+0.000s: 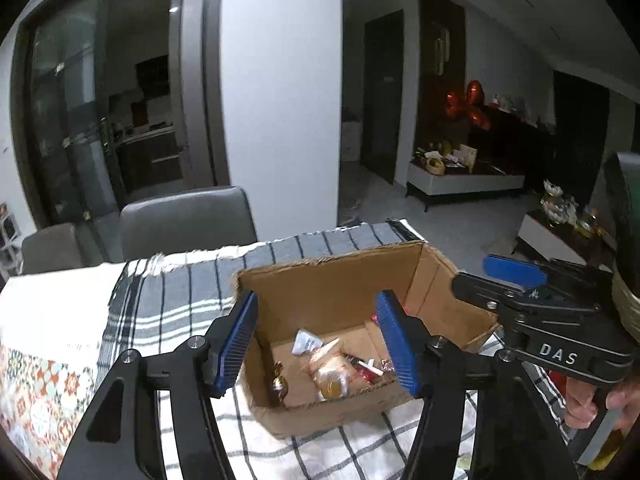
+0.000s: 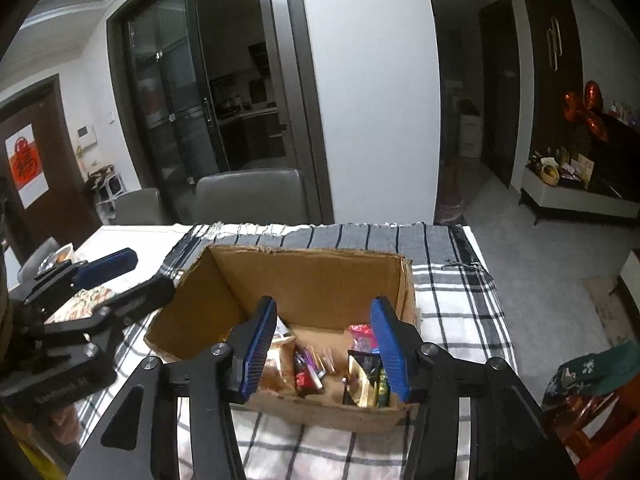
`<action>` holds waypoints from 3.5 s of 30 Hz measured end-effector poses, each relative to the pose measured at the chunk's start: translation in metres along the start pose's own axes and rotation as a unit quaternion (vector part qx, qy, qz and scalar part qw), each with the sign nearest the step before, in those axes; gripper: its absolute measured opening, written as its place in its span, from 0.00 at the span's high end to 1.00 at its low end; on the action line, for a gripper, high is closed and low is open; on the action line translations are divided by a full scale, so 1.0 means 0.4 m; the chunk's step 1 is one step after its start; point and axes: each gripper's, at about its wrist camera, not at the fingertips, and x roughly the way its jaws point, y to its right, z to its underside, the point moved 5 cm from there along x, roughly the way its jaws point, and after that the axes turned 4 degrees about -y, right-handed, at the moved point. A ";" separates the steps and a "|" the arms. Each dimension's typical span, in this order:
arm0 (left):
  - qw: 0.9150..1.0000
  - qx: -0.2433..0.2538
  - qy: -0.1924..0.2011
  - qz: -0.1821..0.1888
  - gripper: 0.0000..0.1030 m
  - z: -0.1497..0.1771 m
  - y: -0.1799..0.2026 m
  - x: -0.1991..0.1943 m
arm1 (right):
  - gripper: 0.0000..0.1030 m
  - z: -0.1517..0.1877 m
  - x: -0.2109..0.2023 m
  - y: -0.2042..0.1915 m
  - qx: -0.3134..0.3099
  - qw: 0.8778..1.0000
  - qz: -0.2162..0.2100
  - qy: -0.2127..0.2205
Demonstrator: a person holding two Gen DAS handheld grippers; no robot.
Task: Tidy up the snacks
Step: 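Move both open tools back from the box to the last snacks, then grasp the white-and-gold bar with the left tool while the right tool grasps the green candy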
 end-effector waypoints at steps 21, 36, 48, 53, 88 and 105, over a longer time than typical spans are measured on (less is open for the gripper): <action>0.998 0.032 0.014 -0.059 0.41 0.228 0.054 -0.208 | 0.51 0.240 -0.168 -0.001 0.035 0.998 0.040 0.016; 0.998 0.006 0.007 -0.059 0.41 0.400 0.070 -0.213 | 0.51 0.426 -0.171 -0.013 0.032 0.997 0.070 0.014; 0.998 0.004 -0.042 -0.051 0.41 0.505 0.076 -0.095 | 0.51 0.511 -0.103 0.004 0.025 0.997 0.072 -0.026; 0.997 0.017 -0.070 -0.025 0.40 0.525 0.077 -0.037 | 0.51 0.545 -0.065 0.011 0.051 0.995 0.070 -0.052; 0.981 0.092 -0.157 0.061 0.35 0.551 0.067 0.135 | 0.64 0.569 0.051 -0.020 -0.005 0.990 0.076 -0.122; 0.984 0.083 -0.145 0.059 0.54 0.553 0.083 0.089 | 0.81 0.563 0.030 -0.033 -0.013 0.992 0.067 -0.103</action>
